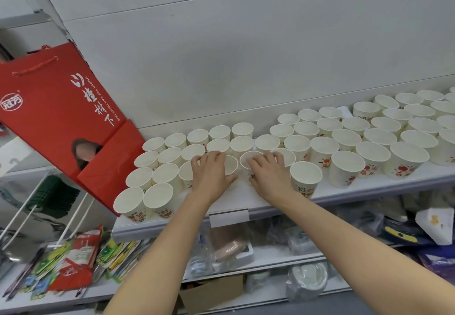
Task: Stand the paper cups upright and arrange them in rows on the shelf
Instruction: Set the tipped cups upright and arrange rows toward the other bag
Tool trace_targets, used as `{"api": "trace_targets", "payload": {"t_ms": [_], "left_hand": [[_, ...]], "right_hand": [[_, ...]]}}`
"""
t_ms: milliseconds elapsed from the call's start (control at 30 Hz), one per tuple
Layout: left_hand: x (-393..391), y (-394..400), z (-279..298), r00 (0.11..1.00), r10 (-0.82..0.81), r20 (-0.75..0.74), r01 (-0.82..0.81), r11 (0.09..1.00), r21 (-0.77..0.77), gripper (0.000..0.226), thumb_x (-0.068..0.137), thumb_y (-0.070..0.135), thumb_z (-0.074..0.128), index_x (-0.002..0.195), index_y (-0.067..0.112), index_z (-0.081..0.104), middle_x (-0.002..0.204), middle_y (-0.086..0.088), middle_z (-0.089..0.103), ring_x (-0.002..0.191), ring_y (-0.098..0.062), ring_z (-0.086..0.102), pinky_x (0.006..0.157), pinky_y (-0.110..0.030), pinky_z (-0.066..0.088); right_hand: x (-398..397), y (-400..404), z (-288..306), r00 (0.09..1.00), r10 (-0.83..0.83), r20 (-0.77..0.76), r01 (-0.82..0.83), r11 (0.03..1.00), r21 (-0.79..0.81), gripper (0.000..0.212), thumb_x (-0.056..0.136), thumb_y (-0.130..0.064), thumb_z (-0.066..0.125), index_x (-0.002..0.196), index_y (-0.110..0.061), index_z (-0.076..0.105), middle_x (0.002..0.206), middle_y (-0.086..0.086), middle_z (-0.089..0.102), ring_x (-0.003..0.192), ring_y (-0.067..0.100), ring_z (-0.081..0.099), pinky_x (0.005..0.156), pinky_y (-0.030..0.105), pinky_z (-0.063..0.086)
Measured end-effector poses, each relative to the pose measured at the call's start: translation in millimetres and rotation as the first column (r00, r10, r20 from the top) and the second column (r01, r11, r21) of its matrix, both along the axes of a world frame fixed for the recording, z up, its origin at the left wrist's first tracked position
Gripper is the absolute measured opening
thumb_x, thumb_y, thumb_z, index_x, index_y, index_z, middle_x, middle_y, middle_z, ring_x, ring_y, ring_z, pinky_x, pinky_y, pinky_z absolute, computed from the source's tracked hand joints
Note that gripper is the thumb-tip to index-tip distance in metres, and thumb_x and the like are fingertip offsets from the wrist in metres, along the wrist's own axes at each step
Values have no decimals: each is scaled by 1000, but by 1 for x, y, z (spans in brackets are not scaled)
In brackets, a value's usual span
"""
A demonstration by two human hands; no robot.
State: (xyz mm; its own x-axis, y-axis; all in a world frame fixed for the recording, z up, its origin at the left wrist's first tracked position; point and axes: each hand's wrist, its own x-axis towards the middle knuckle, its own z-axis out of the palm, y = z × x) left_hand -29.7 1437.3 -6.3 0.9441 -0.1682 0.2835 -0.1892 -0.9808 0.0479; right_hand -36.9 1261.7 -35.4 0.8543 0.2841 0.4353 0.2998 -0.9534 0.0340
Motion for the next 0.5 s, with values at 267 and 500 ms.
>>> {"api": "trace_targets", "payload": {"t_ms": [267,500], "left_hand": [[-38,-38,-3,964,-46,260,150,906,-396,71,78,60,64,135,21,49,139,2,48,126,-20,42,103,-37,30],[-61,-144,-14,965,-209,159,255,888,-382,78,69,65,67,130,19,51,124,-1,52,110,-22,48,96,-35,40]], "right_hand": [[-35,-42,26,949,71,306,-152,957,247,40,82,-33,65,116,-12,64,112,1,65,103,25,56,91,40,34],[-68,-140,16,942,-242,232,122,893,434,40,87,-34,50,118,-12,64,109,6,66,103,27,53,88,40,35]]}}
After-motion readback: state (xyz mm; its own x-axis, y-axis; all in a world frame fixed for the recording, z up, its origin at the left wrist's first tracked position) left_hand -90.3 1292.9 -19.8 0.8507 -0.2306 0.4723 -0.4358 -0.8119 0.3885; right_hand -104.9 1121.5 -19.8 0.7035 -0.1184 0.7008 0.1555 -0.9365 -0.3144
